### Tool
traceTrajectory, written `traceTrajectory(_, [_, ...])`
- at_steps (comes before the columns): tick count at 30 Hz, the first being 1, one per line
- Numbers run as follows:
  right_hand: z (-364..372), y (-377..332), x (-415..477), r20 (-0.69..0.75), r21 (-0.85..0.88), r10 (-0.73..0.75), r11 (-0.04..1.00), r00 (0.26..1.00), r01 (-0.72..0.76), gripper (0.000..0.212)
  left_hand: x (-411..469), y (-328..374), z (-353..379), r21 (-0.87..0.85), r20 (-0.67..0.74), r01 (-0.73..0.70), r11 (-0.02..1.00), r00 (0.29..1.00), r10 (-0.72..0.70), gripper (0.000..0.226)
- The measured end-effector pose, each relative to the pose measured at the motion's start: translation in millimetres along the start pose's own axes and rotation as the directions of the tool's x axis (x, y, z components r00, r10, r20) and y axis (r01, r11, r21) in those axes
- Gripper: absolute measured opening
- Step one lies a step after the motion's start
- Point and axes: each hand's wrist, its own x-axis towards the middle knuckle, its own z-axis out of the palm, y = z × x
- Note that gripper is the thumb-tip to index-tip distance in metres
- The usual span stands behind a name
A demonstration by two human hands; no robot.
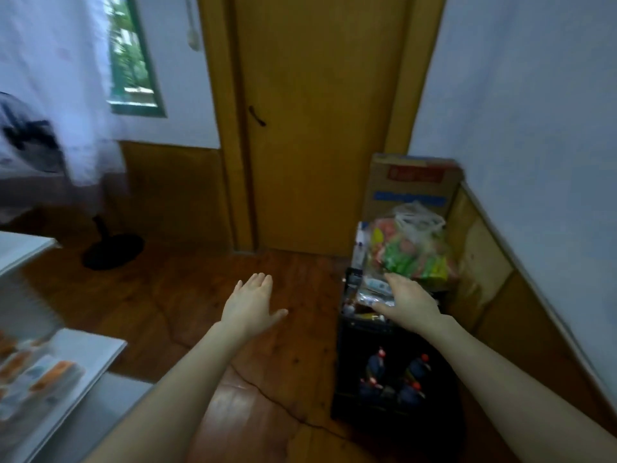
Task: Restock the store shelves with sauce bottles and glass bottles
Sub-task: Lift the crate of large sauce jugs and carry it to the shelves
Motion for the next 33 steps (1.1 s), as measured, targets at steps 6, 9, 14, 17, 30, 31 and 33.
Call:
traceTrajectory(6, [19,77,37,-0.013,0.046,0.197,0.979,0.98,-0.197,0.076,103,48,52,0.009,0.147,-0.141,0.99,0.979,0.138,0.08])
traceTrajectory(9, [33,116,44,0.025,0.09,0.297,0.95,0.955,-0.298,0.075,140,77,78,0.008,0.223,-0.19,0.982,0.958,0.183,0.078])
traceTrajectory(14, [60,188,60,0.084,0.145,0.418,0.893,0.905,-0.426,0.076,188,125,127,0.008,0.311,-0.214,0.977,0.929,0.201,0.073])
traceTrajectory(17, [76,231,78,0.142,0.156,0.447,0.871,0.883,-0.466,0.077,212,149,159,-0.001,0.342,-0.191,0.982,0.923,0.18,0.071])
traceTrajectory(30, [234,374,161,0.313,0.229,0.55,0.748,0.774,-0.623,0.078,279,174,347,-0.032,0.461,0.073,0.997,0.886,-0.05,0.048])
traceTrajectory(31, [252,383,168,0.31,0.233,0.564,0.736,0.766,-0.636,0.078,284,171,368,-0.04,0.461,0.084,0.996,0.886,-0.056,0.048])
traceTrajectory(33, [291,400,181,0.31,0.233,0.586,0.717,0.749,-0.657,0.079,294,166,412,-0.06,0.472,0.112,0.992,0.879,-0.071,0.052])
